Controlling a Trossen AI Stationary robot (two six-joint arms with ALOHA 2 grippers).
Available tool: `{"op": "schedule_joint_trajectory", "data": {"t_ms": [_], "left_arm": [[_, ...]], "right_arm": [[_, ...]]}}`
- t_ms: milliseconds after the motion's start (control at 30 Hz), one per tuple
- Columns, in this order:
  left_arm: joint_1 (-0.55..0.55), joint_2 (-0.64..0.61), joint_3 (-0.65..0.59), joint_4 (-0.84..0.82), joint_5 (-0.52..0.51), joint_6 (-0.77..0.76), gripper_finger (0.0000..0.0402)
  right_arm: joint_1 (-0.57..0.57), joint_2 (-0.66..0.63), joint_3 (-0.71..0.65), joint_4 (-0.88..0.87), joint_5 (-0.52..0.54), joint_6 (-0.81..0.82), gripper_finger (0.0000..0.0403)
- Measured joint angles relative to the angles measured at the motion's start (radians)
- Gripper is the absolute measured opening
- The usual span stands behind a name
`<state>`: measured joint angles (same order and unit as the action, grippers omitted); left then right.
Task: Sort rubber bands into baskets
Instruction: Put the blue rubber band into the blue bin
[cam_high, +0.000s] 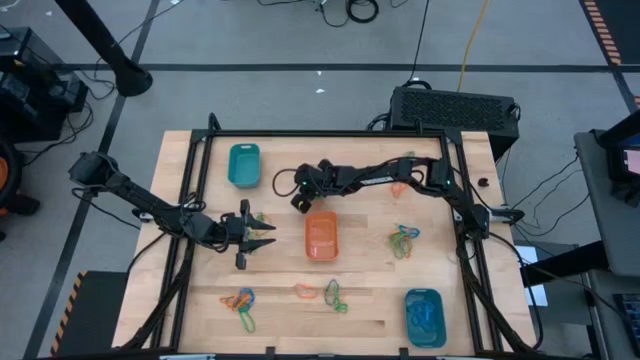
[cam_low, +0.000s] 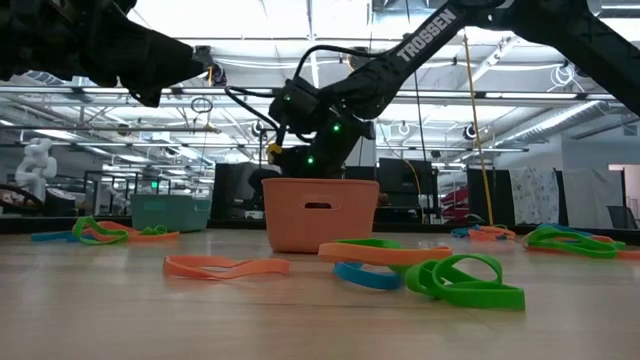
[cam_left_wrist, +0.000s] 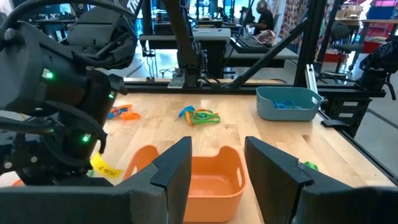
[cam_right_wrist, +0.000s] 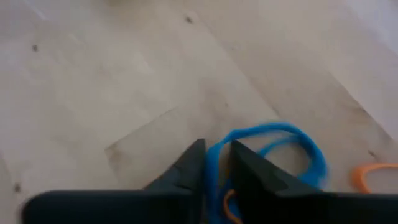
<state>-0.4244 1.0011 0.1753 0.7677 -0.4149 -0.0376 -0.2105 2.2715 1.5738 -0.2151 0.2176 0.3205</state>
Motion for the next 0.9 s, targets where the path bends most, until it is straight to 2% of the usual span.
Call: {"op": "schedule_joint_trajectory", "data": {"t_ms": [33, 100, 267, 467, 700, 900], "left_arm": [[0.0, 0.0, 0.0, 0.0, 0.0, -0.001, 0.0157], [0.0, 0.0, 0.0, 0.0, 0.0, -0.001, 0.0157], [0.0, 0.0, 0.0, 0.001, 0.0, -0.004, 0.0157], [0.0, 0.0, 0.0, 0.001, 0.008, -0.008, 0.0157], [0.0, 0.0, 0.0, 0.003, 0.019, -0.009, 0.0157], [0.0, 0.0, 0.0, 0.012, 0.03, -0.011, 0.0157]], "right_arm": [[0.001, 0.0, 0.0, 0.004, -0.004, 0.0, 0.0029], [0.003, -0.005, 0.0, 0.013, -0.009, -0.006, 0.001], [0.003, -0.05, -0.001, 0.062, -0.005, 0.013, 0.0002], [0.003, -0.149, -0.001, 0.022, 0.045, 0.016, 0.0001], [0.001, -0.319, 0.0, -0.221, 0.031, 0.061, 0.0], [0.011, -0.475, 0.0, -0.488, -0.109, 0.123, 0.0]]}}
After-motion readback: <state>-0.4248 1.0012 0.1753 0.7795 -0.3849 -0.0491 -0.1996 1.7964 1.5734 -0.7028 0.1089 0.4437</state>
